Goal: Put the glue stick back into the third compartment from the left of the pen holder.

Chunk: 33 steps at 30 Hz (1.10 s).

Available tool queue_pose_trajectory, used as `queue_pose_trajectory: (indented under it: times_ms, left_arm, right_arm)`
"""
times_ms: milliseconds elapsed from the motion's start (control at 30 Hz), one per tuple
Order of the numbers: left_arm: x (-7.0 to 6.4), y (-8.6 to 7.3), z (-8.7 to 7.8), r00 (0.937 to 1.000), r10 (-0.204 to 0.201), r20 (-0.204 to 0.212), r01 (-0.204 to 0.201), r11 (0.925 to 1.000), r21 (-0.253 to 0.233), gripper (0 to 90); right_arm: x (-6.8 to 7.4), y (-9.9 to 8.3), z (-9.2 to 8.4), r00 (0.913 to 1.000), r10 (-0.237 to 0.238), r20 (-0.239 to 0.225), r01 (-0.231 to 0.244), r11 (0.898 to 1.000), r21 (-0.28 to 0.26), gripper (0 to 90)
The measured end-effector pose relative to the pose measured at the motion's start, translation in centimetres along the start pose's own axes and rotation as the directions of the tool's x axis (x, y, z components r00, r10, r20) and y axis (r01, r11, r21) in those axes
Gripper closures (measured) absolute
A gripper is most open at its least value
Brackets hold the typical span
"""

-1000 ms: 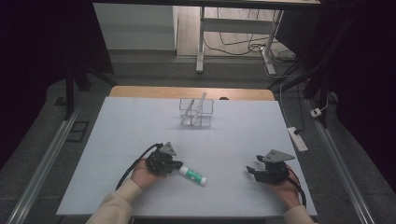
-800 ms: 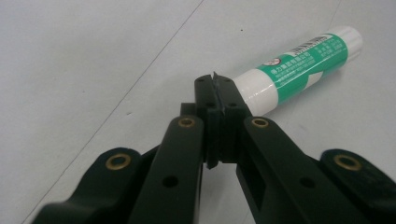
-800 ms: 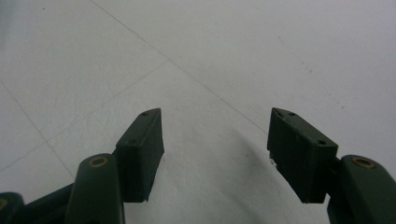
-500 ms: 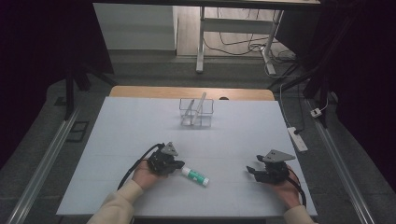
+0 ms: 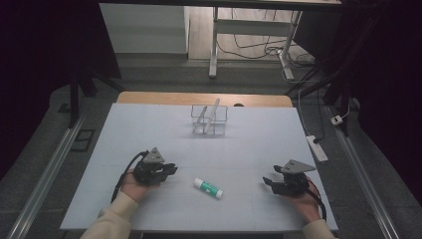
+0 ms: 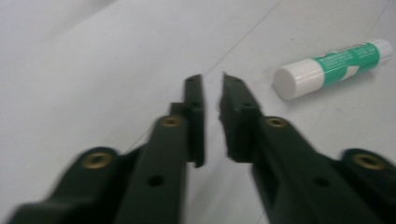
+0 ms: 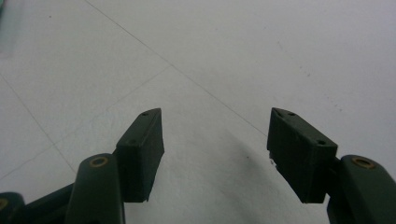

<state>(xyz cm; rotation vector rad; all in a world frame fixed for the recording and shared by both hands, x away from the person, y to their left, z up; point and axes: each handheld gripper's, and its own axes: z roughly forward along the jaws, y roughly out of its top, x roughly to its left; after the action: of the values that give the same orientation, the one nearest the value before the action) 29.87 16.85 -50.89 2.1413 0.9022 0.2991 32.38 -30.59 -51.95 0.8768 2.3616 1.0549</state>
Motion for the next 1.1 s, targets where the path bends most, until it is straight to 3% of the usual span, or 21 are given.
queue_pose_trajectory:
  times_ms: [133,300,567,1100]
  left_arm:
    - [0.3,-0.9,-1.1,0.9994,-0.027,-0.021,0.027,0.9996,-0.011,49.7]
    - [0.5,-2.1,-2.2,0.9988,-0.032,-0.038,0.032,0.9995,-0.01,40.8]
    - [0.7,-3.7,-3.2,0.9965,-0.047,-0.069,0.047,0.9989,-0.006,37.3]
    - [0.9,-3.8,-3.2,0.9955,-0.037,-0.088,0.035,0.9992,-0.02,35.5]
  right_arm:
    - [0.1,0.1,0.0,0.9996,-0.009,-0.027,0.008,1.0,-0.017,35.7]
    - [0.6,0.5,-0.1,0.997,-0.023,-0.074,0.021,0.999,-0.026,35.5]
    - [1.9,1.7,0.1,0.989,-0.055,-0.137,0.053,0.998,-0.018,35.3]
    - [4.1,4.4,1.2,0.9752,-0.081,-0.206,0.082,0.997,-0.006,35.7]
